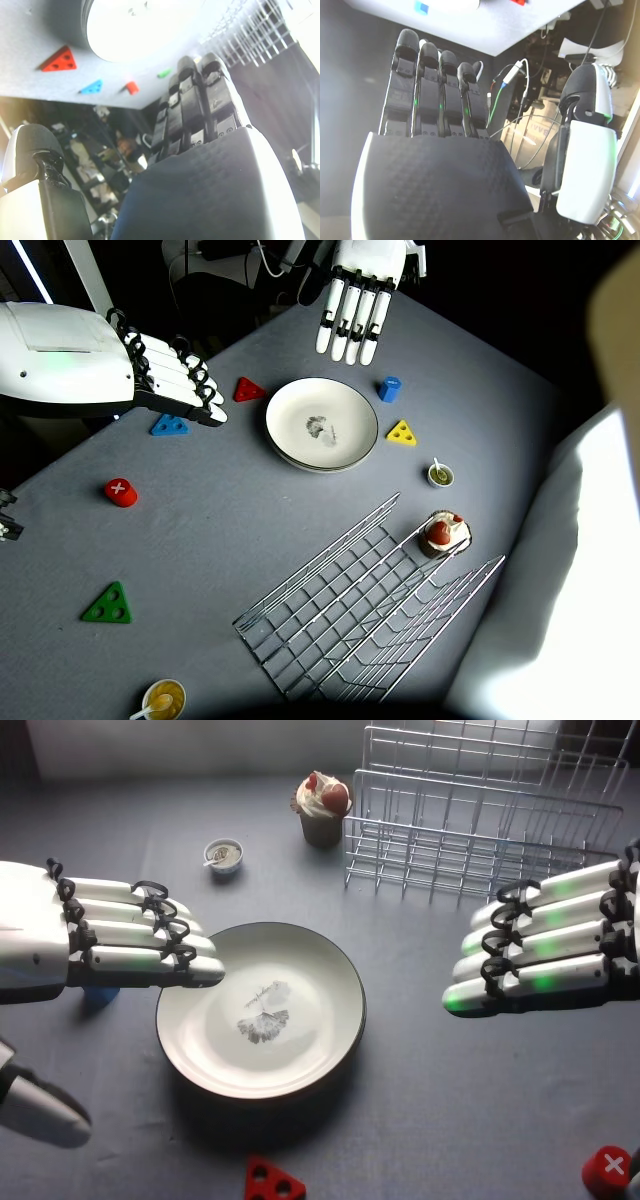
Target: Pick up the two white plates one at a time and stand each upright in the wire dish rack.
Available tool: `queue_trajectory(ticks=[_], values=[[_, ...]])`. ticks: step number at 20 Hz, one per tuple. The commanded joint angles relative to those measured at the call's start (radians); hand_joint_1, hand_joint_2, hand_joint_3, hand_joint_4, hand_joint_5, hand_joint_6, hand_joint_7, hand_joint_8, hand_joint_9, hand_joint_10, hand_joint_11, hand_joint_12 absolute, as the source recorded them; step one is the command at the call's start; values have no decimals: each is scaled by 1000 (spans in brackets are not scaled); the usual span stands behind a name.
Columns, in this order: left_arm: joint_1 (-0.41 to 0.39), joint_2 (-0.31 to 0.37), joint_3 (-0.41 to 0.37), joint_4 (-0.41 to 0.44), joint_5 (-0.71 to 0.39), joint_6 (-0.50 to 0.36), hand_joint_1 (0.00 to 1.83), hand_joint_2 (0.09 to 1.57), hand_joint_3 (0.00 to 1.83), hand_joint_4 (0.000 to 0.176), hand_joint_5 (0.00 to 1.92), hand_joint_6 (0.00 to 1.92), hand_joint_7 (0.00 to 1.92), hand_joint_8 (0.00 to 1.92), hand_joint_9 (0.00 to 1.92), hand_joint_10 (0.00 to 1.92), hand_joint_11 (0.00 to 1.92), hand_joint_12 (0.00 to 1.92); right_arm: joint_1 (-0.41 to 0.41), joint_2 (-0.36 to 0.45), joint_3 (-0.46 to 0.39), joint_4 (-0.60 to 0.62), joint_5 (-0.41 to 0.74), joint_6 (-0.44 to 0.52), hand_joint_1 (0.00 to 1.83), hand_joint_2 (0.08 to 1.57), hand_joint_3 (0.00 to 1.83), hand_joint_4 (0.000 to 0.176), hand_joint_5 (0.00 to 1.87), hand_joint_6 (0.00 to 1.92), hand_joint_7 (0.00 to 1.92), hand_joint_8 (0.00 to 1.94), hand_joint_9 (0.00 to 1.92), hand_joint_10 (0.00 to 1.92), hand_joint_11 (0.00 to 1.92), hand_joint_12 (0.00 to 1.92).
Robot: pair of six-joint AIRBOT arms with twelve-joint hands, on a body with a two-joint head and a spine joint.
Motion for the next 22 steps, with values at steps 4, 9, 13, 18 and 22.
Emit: queue_trajectory(ticks=[4,9,13,18,22], values=[[-14,4,6,-56,-63,1,0,911,0,0,81,0,124,0,126,2,90,94,5,7,-5,51,25,2,30,891,1,0,108,1,166,3,168,2,152,77],[-12,4,15,-37,-65,1,0,899,0,0,74,5,108,2,104,1,78,81,5,11,-13,66,-18,2,22,880,0,0,102,0,166,3,163,2,154,61],[-10,5,30,-36,-82,1,0,895,0,0,66,5,112,7,110,8,96,79,10,7,-6,79,-45,1,1,879,0,0,111,1,179,1,180,2,201,58],[-10,15,47,-26,-91,1,0,900,0,0,70,5,97,3,94,2,83,65,10,8,-2,100,-11,1,0,869,0,0,144,11,207,9,203,7,207,47],[-11,13,49,6,-88,1,0,904,1,0,57,4,87,7,88,9,96,65,10,5,-2,78,-11,1,0,878,1,0,124,3,174,0,175,2,197,34]])
